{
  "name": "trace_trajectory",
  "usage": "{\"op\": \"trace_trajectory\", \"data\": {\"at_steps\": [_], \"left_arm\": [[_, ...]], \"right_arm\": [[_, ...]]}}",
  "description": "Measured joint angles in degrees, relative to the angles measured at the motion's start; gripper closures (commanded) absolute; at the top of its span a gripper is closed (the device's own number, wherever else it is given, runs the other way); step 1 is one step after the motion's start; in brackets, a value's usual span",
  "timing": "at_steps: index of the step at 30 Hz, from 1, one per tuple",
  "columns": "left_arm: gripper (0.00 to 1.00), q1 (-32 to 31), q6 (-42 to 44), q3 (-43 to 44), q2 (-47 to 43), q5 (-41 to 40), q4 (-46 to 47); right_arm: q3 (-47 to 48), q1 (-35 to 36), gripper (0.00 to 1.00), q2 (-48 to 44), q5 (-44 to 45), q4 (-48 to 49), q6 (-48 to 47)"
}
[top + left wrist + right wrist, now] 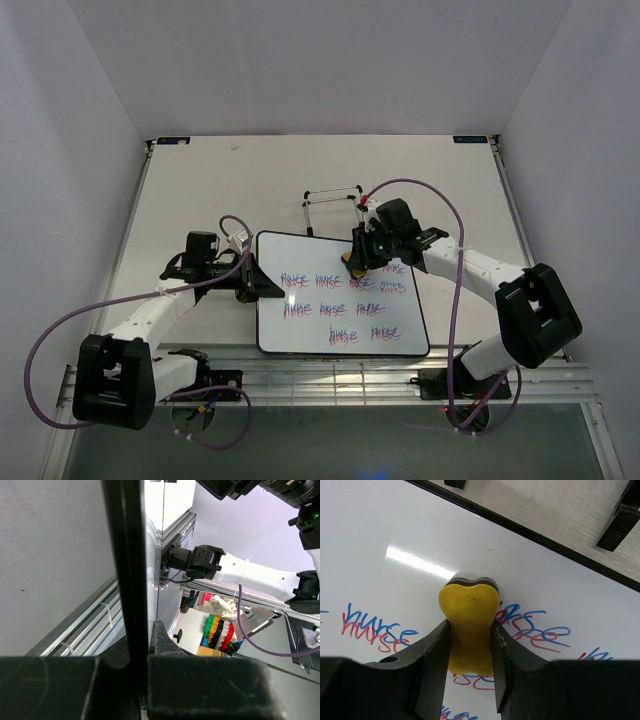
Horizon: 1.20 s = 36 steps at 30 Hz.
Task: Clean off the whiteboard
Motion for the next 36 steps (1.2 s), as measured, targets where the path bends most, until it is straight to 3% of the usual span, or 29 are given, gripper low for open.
{"op": "trace_trajectory", "data": {"at_steps": [8, 18, 23, 28, 36], "left_arm": [[1.00, 0.31, 0.46, 0.00, 0.26, 0.22, -0.04], [1.00, 0.28, 0.22, 0.00, -0.37, -0.17, -0.50], [1.00, 0.31, 0.22, 0.00, -0.37, -0.11, -0.48], [1.00, 0.50, 0.26, 0.00, -0.37, 0.09, -0.55], [1.00, 1.07, 0.17, 0.00, -0.37, -0.28, -0.57]], "right_arm": [[0.20, -0.52, 0.78, 0.33, -0.59, 0.20, 0.15], [-4.48, -11.41, 0.78, 0.37, -5.35, 1.20, -0.11], [-4.90, -12.37, 0.80, 0.37, -6.43, 1.57, -0.50], [-2.51, -8.98, 0.80, 1.40, -3.89, 0.61, -0.79], [10.27, 4.74, 0.80, 7.85, -1.66, -0.81, 0.20]]}}
